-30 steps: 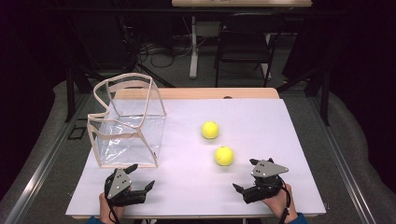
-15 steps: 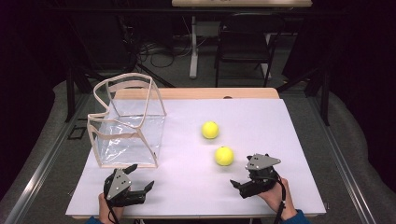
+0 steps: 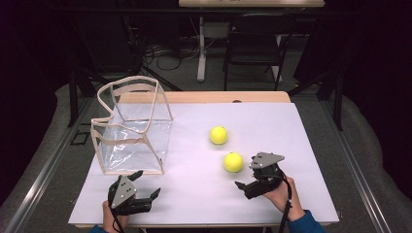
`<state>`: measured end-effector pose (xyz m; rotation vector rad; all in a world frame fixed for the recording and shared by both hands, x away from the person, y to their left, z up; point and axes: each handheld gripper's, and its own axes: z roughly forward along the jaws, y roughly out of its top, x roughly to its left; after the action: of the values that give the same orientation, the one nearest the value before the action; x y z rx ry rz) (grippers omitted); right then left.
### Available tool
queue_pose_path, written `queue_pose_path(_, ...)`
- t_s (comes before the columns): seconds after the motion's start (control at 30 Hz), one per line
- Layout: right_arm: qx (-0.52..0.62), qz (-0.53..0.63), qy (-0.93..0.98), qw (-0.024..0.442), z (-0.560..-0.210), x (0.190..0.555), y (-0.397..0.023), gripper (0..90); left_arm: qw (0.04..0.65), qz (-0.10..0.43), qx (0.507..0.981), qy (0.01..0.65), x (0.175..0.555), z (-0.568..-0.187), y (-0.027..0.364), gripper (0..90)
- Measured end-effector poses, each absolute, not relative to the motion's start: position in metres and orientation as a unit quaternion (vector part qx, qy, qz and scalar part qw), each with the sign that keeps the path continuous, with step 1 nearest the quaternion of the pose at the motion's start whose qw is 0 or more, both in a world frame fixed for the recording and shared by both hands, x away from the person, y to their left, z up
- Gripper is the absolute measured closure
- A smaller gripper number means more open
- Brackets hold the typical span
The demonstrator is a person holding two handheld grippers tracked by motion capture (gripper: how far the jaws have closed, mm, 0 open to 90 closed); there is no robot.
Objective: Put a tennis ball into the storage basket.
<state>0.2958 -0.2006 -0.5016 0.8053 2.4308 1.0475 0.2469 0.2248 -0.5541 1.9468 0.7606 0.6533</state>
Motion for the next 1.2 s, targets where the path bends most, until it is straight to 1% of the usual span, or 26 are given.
queue_pose_path(1.2, 0.287, 0.354, 0.877, 0.153, -0.5, 0.343, -0.175, 0.0, 0.459, 0.265, 0.793, 0.302, 0.248, -0.554, 0.225, 16.1)
